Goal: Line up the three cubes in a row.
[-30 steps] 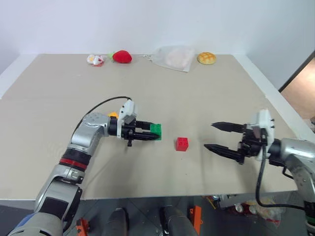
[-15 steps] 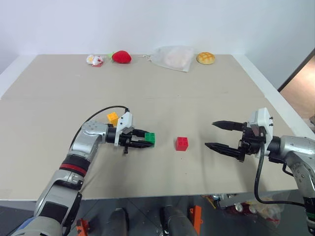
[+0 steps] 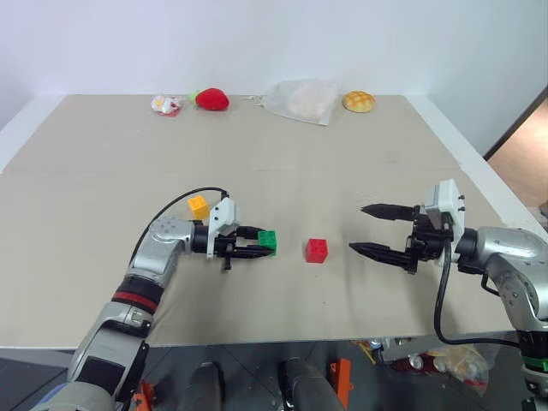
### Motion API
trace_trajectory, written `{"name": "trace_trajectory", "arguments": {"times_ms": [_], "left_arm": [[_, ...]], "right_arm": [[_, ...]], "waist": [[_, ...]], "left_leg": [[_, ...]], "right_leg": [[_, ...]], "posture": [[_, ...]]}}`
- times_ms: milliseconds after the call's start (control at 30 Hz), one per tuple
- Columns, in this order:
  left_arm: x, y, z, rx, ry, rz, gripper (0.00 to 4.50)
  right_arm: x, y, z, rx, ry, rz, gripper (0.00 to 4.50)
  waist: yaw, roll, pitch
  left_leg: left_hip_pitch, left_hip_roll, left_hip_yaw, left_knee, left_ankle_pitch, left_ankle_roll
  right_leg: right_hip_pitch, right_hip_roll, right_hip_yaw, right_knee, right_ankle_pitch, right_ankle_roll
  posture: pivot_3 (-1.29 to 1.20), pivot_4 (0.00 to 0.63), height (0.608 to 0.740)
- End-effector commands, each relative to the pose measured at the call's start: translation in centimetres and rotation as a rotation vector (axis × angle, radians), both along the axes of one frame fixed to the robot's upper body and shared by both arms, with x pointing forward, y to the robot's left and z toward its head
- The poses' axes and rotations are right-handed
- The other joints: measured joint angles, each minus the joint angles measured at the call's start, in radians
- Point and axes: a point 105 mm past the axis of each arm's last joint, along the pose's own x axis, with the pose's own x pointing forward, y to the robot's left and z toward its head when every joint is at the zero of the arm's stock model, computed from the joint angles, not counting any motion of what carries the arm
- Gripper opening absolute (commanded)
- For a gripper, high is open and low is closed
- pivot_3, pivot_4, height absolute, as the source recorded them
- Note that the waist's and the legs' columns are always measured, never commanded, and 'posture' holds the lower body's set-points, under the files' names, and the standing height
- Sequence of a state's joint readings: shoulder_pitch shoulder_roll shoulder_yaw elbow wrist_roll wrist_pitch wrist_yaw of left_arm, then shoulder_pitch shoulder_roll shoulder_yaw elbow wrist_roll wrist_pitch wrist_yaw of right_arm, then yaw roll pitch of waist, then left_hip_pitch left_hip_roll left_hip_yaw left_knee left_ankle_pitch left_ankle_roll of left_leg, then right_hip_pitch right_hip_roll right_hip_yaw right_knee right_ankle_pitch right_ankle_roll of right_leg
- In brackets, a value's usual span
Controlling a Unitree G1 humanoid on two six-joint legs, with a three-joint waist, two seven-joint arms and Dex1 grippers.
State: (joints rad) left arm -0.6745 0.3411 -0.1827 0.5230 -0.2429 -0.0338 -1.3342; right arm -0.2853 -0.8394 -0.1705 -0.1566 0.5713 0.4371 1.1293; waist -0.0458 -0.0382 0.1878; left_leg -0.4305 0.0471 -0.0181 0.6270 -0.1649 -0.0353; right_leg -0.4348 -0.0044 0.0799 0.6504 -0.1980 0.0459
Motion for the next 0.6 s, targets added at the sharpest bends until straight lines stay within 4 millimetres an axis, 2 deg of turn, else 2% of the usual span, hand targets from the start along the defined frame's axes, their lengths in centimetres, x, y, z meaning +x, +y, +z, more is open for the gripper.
{"name": "trace_trajectory", "arguments": {"times_ms": [33, 300, 533, 567, 600], "left_arm": [[0.44, -0.17, 0.38, 0.014, -0.049, -0.002, 1.31], [1.11, 0.49, -0.39, 0.065, -0.071, 0.005, 1.31], [1.16, 0.13, -0.28, 0.044, -0.071, -0.008, 1.31], [1.09, 0.01, -0.13, 0.028, -0.057, -0.013, 2.42], [0.97, -0.09, 0.04, 0.012, -0.041, -0.022, 2.73]], "right_arm": [[-0.22, 0.15, 0.87, 0.002, -0.043, 0.006, 4.50], [-0.54, -0.11, 0.84, 0.006, -0.042, -0.010, 4.50], [-0.47, -0.32, 0.81, 0.003, -0.043, -0.020, 4.50], [-0.43, -0.30, 0.82, 0.003, -0.044, -0.021, 4.50], [-0.39, -0.29, 0.83, 0.004, -0.044, -0.021, 4.50]], "waist": [[0.000, 0.000, 0.000], [0.000, 0.000, 0.000], [0.000, 0.000, 0.000], [0.000, 0.000, 0.000], [0.000, 0.000, 0.000]], "left_leg": [[0.000, 0.000, 0.000, 0.000, 0.000, 0.000], [0.000, 0.000, 0.000, 0.000, 0.000, 0.000], [0.000, 0.000, 0.000, 0.000, 0.000, 0.000], [0.000, 0.000, 0.000, 0.001, 0.000, 0.000], [0.000, 0.000, 0.000, 0.001, 0.000, 0.000]], "right_leg": [[0.000, 0.000, 0.000, 0.000, 0.000, 0.000], [0.000, 0.000, 0.000, 0.000, 0.000, 0.000], [0.000, 0.000, 0.000, 0.000, 0.000, 0.000], [0.001, 0.000, 0.000, 0.000, 0.000, 0.000], [0.001, 0.000, 0.000, 0.000, 0.000, 0.000]], "posture": [[0.00, 0.150, 0.739], [0.00, 0.150, 0.739], [0.00, 0.150, 0.739], [0.00, 0.150, 0.739], [0.00, 0.150, 0.739]]}}
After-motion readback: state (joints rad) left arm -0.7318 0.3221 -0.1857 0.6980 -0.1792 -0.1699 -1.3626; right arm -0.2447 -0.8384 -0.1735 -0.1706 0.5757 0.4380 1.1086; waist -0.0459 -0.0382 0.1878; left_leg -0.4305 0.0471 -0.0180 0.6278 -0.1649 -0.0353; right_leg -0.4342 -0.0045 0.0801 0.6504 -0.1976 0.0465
